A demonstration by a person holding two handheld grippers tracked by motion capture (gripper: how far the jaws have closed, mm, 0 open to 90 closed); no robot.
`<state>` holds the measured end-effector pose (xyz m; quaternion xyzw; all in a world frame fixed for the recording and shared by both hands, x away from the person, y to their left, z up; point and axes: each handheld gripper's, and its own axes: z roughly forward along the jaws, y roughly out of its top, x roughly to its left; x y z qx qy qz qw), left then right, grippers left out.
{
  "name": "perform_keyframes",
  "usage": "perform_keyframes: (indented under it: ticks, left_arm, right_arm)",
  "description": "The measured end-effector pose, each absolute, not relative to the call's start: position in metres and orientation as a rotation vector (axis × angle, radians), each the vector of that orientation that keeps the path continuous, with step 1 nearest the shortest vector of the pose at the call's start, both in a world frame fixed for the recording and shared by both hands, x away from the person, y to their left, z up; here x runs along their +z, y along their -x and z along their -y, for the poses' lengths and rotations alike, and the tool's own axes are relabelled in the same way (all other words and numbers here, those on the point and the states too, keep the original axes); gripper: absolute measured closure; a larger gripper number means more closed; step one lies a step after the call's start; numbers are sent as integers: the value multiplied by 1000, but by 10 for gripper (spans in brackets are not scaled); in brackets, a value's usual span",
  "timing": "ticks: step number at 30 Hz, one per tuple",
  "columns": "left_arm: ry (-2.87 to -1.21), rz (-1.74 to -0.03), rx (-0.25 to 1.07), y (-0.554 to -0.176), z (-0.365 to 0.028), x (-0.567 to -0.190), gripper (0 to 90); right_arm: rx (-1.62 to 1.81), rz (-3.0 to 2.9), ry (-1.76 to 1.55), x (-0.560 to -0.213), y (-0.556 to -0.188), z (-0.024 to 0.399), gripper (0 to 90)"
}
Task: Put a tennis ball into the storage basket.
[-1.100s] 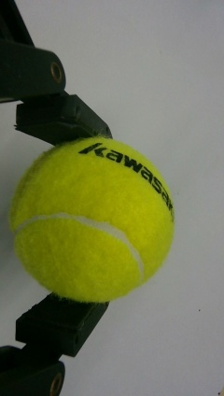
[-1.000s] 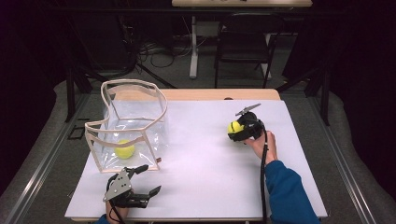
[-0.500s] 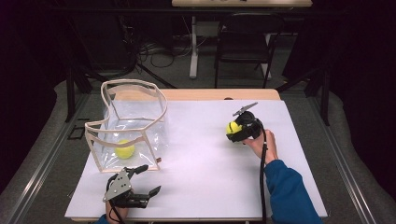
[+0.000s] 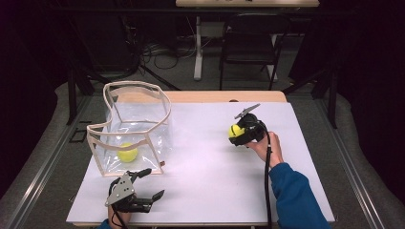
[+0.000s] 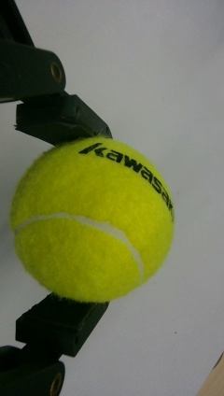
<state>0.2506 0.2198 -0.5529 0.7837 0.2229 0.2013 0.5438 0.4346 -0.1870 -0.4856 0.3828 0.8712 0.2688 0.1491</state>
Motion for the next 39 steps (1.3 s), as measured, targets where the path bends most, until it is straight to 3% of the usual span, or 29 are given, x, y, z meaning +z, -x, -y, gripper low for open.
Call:
perform_keyframes:
  ticks: [39]
  left_arm:
    - [-1860,-526,466,-252,-220,-553,158]
  right_arm:
    - [785,-2563,-973,-455,-425,157,257]
